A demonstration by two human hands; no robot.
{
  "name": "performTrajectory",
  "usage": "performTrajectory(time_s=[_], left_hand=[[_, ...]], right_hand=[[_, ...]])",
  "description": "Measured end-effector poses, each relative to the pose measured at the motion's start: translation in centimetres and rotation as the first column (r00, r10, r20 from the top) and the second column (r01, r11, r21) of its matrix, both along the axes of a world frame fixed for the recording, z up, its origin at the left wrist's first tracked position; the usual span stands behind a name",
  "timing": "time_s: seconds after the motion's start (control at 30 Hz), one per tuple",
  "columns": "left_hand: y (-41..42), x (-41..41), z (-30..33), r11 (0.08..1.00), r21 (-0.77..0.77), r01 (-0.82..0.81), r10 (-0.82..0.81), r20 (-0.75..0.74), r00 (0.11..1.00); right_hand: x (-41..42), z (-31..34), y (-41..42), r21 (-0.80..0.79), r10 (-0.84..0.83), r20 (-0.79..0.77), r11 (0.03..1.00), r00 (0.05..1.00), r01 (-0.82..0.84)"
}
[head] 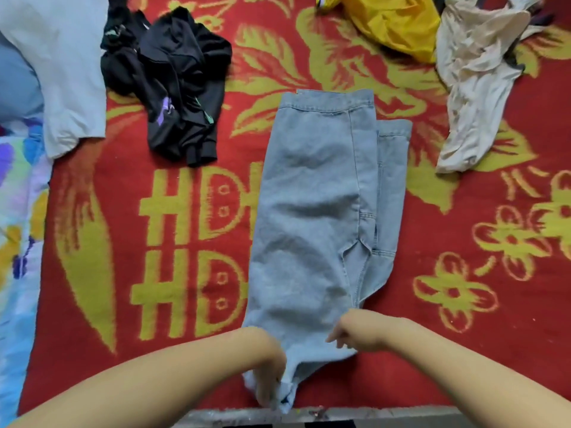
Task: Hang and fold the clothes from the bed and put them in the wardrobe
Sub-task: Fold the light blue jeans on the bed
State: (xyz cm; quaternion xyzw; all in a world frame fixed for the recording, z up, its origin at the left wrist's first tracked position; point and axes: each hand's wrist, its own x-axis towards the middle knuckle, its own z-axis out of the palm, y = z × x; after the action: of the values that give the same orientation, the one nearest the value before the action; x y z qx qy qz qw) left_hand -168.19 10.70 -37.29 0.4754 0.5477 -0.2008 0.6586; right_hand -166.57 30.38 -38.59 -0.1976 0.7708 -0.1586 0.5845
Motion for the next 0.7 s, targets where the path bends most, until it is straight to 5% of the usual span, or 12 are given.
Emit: performTrajectory(time_s=[0.07,0.1,0.2,0.27,0.33,0.43,0.5,0.57,0.7], left_hand=[[1.8,-3.0,0.1,0.951,-0.078,-0.299,0.302,0.033,0.953],[3.4,-5.2,0.1,0.878,0.029,-0.479,0.478,0.01,0.878],[10.0,-11.0,-0.6,0.409,0.5,-0.763,0.895,-0.055,0.444],[14.9,-12.6,-1.8,0.072,0.654,-0.753,0.995,0.006,0.1],[18.5,-12.9,-3.2,-0.081,0.657,-0.749,0.994,0.001,-0.107],[20.4,-12.4,-6.2,0.018,0.641,-0.768,0.97,-0.197,-0.141],[20.3,-12.6,-7.8,0.042,0.658,-0.752,0.967,-0.215,-0.134],[20.0,-13.1,-8.5,-0.033,0.643,-0.765,0.978,-0.137,-0.158],[19.4,-12.9,-8.0,-0.196,0.621,-0.759,0.971,0.015,-0.239]], right_hand=[[-3.3,0.3,1.8,-0.064,-0.312,-0.04,0.949,0.949,0.309],[-5.7,0.3,3.4,-0.098,-0.503,-0.136,0.864,0.853,0.494],[-13.2,0.2,9.0,-0.251,-0.828,-0.388,0.518,0.405,0.818],[-17.9,-0.1,11.6,-0.328,-0.844,-0.466,0.445,0.267,0.833],[-22.0,-0.7,12.8,-0.346,-0.794,-0.565,0.475,0.224,0.809],[-27.4,-2.1,12.4,-0.308,-0.738,-0.631,0.521,0.239,0.796],[-30.1,-3.9,11.1,-0.177,-0.699,-0.63,0.554,0.339,0.813],[-31.7,-5.6,9.8,-0.031,-0.616,-0.655,0.601,0.438,0.798],[-32.5,-7.4,8.7,0.02,-0.649,-0.654,0.498,0.388,0.867]])
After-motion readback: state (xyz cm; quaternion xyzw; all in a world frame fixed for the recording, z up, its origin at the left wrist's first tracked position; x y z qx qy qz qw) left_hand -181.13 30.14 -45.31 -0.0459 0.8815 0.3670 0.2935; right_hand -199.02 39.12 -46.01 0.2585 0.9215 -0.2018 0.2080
